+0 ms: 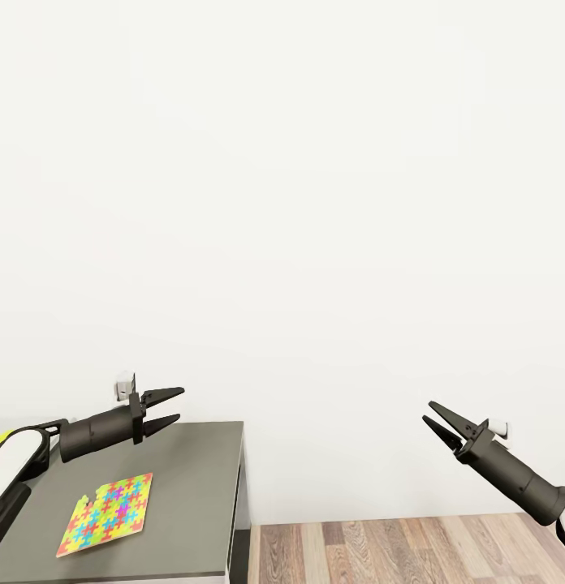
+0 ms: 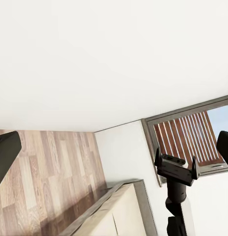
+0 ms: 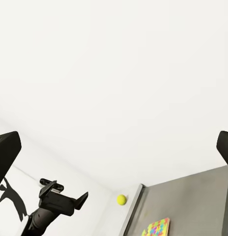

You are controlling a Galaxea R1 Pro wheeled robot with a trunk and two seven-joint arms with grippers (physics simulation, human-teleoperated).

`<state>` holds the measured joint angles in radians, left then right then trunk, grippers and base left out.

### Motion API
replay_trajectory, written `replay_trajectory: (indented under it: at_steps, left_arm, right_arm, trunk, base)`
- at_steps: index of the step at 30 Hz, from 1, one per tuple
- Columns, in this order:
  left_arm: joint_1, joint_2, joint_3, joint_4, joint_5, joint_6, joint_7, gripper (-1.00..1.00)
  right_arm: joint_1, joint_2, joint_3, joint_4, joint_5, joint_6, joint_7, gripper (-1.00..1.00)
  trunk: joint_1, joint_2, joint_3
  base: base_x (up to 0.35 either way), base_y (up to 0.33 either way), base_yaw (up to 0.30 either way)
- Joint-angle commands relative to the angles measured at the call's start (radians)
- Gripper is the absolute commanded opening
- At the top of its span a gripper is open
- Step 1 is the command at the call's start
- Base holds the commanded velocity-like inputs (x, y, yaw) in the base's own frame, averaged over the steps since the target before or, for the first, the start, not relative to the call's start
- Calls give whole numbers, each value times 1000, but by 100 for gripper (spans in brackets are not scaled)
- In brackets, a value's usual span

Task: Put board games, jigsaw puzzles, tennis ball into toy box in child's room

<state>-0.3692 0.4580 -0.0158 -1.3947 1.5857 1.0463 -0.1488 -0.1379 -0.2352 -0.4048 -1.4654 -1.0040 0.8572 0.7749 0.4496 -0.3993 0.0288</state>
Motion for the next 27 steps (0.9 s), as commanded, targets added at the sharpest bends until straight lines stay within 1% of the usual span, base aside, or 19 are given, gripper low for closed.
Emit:
replay_trajectory:
  at_steps: [1, 6, 8, 10, 12, 13, 14, 15, 16, 17, 19, 20, 21, 22, 23, 24, 25, 26, 27]
  left_arm:
    - [0, 1, -1, 1, -9, 1, -10, 100]
    - [0, 1, -1, 2, -9, 1, -9, 100]
    - [0, 1, -1, 1, -9, 1, -9, 100]
    - [0, 1, -1, 1, -9, 1, -8, 100]
    - [0, 1, -1, 1, -10, 1, -7, 100]
    - [0, 1, -1, 1, -10, 1, -7, 100]
    - [0, 1, 1, 1, -10, 1, -7, 100]
    - [0, 1, 2, 1, -10, 1, -7, 100]
    - [0, 2, 4, 1, -10, 1, -6, 100]
    - [0, 2, 5, 1, -10, 0, -5, 100]
    - [-1, 2, 5, 2, -15, 0, -2, 100]
    - [-1, 2, 6, 2, -20, 0, -1, 100]
    - [-2, 3, 6, 3, -28, 0, 1, 100]
    - [-2, 3, 8, 3, -51, 0, 3, 100]
    - [-4, 3, 10, 3, -80, 0, 5, 100]
    - [-4, 3, 11, 3, -97, 0, 6, 100]
    - [-5, 3, 13, 3, -131, 0, 7, 100]
    - [-6, 3, 14, 3, -148, 0, 7, 100]
    - [-7, 3, 15, 3, -181, -1, 8, 100]
  right_arm:
    - [-1, 0, -1, 1, -1, 5, 2, 100]
    - [-1, -1, -1, 1, 0, -8, 0, 100]
    - [-4, -5, 0, 1, 8, -17, -29, 100]
    - [-8, -8, 0, 1, 17, -17, -86, 100]
    - [-12, -11, 1, 0, 23, -15, -191, 100]
    - [-12, -12, 1, -1, 23, -14, -220, 100]
    - [-13, -12, 2, -2, 24, -13, -279, 100]
    - [-14, -13, 2, -2, 23, -13, -308, 100]
    - [-15, -13, 4, -6, 23, -11, -363, 100]
    - [-15, -14, 5, -8, 23, -10, -388, 100]
    - [-21, -14, 7, -13, 24, -3, -474, 100]
    - [-25, -15, 8, -13, 24, 0, -493, 100]
    - [-29, -14, 8, -14, 24, 4, -510, 100]
    - [-39, -13, 9, -15, 25, 11, -544, 100]
    - [-48, -11, 10, -15, 26, 21, -578, 100]
    - [-52, -10, 11, -15, 27, 26, -596, 100]
    - [-59, -9, 20, -16, 28, 37, -636, 100]
    - [-62, -10, 26, -16, 29, 42, -658, 100]
    - [-69, -11, 42, -16, 30, 49, -704, 100]
  trunk:
    - [0, -1, 0]
    - [0, -1, 0]
    - [0, -1, 0]
    - [0, -1, 0]
    - [0, -1, 0]
    - [0, -1, 0]
    - [0, -1, 0]
    - [0, -1, 0]
    - [0, -1, 0]
    - [0, -1, 0]
    - [0, -1, 0]
    - [0, -1, 0]
    - [0, -1, 0]
    - [0, -1, 0]
    - [0, -1, 0]
    - [0, -1, 0]
    - [0, -1, 0]
    - [0, -1, 0]
    - [0, -1, 0]
  base:
    - [0, 0, 0]
    - [0, 0, 0]
    - [0, 0, 0]
    - [0, 0, 0]
    - [0, 0, 0]
    - [0, 0, 0]
    - [0, 0, 0]
    - [0, 0, 0]
    - [0, 0, 0]
    - [0, 0, 0]
    - [0, 0, 0]
    - [0, 0, 0]
    - [0, 0, 0]
    - [0, 0, 0]
    - [0, 0, 0]
    - [0, 0, 0]
    - [0, 0, 0]
    - [0, 0, 0]
    - [0, 0, 0]
